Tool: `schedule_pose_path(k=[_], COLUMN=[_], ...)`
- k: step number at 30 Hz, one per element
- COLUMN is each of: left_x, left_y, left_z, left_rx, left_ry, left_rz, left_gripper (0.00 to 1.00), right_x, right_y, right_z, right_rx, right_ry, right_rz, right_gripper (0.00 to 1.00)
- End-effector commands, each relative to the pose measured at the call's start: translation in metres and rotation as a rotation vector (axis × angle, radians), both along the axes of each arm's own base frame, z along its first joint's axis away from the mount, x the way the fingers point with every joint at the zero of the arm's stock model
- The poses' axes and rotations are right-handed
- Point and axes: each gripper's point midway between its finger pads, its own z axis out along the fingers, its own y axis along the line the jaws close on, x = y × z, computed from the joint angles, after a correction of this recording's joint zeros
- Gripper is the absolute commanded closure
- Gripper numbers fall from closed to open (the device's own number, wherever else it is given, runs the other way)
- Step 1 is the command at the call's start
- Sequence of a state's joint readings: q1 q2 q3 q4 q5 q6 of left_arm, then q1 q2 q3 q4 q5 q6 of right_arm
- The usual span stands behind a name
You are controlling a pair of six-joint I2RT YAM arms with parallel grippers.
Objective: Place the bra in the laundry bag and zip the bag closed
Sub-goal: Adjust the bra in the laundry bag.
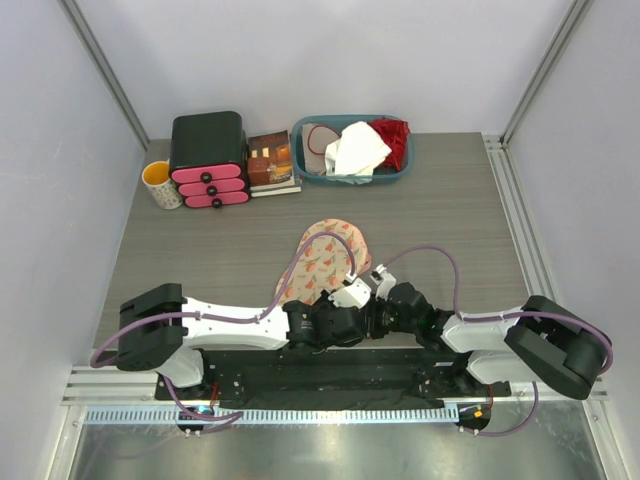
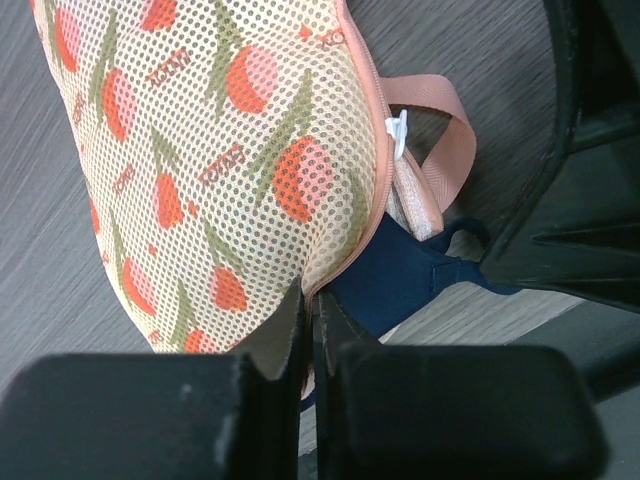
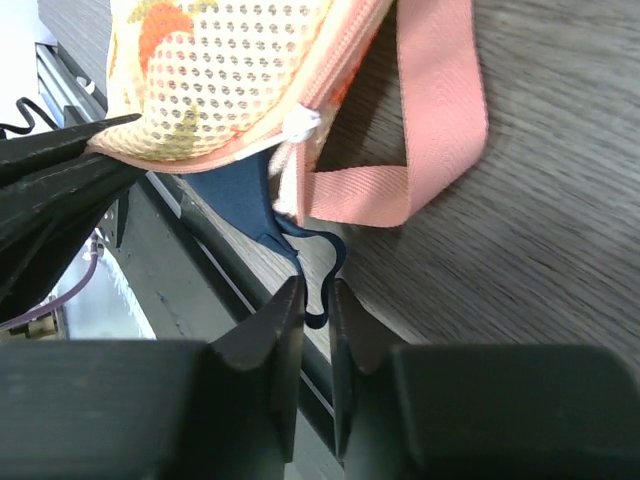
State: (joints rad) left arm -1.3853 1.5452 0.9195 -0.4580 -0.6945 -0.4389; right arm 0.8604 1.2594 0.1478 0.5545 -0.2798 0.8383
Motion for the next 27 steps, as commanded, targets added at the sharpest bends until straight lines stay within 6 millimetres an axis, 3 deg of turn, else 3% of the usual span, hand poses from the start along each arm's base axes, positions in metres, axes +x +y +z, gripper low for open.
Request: schedule_pose_path(k=[1, 2, 3, 8, 13, 18, 21, 23, 27], left_x=[0.005, 0.005, 0.004, 0.002, -0.005, -0.012, -0.016, -0.019, -0.022], left_y=[-0.008, -0.008, -0.008, -0.011, -0.017, -0.021, -0.025, -0.027, -0.030], left_z=[0.016, 0.017, 0.018, 0.024, 0.036, 0.049, 0.054, 0.056, 0.052], left_rx=[-0.053, -0.057, -0.064, -0.092, -0.186, -0.245, -0.271, -0.285, -0.279], left_ry=[-0.034, -0.035, -0.034, -0.019, 0.013, 0.039, 0.053, 0.066, 0.086], left_rz=[0.016, 0.016, 0.015, 0.005, -0.024, -0.053, -0.077, -0.095, -0.114], left_gripper=[1.00, 1.00, 1.00, 1.00, 1.00, 1.00, 1.00, 1.00, 1.00], right_x=[0.008, 0.008, 0.009, 0.004, 0.021, 0.045, 0.059, 0.067, 0.062], right_y=[0.013, 0.013, 0.015, 0.026, 0.027, 0.030, 0.033, 0.030, 0.044], right_z=[0.019, 0.019, 0.022, 0.046, 0.064, 0.069, 0.065, 0.051, 0.058], right_rx=[0.067, 0.072, 0.089, 0.181, 0.206, 0.179, 0.171, 0.125, 0.191], right_ry=[-0.066, -0.058, -0.063, -0.071, -0.163, -0.258, -0.284, -0.308, -0.301], right_rz=[0.010, 0.004, 0.005, 0.020, -0.049, -0.121, -0.177, -0.225, -0.199], right_gripper=[0.85, 0.88, 0.98, 0.99, 0.99, 0.99, 0.99, 0.99, 0.99])
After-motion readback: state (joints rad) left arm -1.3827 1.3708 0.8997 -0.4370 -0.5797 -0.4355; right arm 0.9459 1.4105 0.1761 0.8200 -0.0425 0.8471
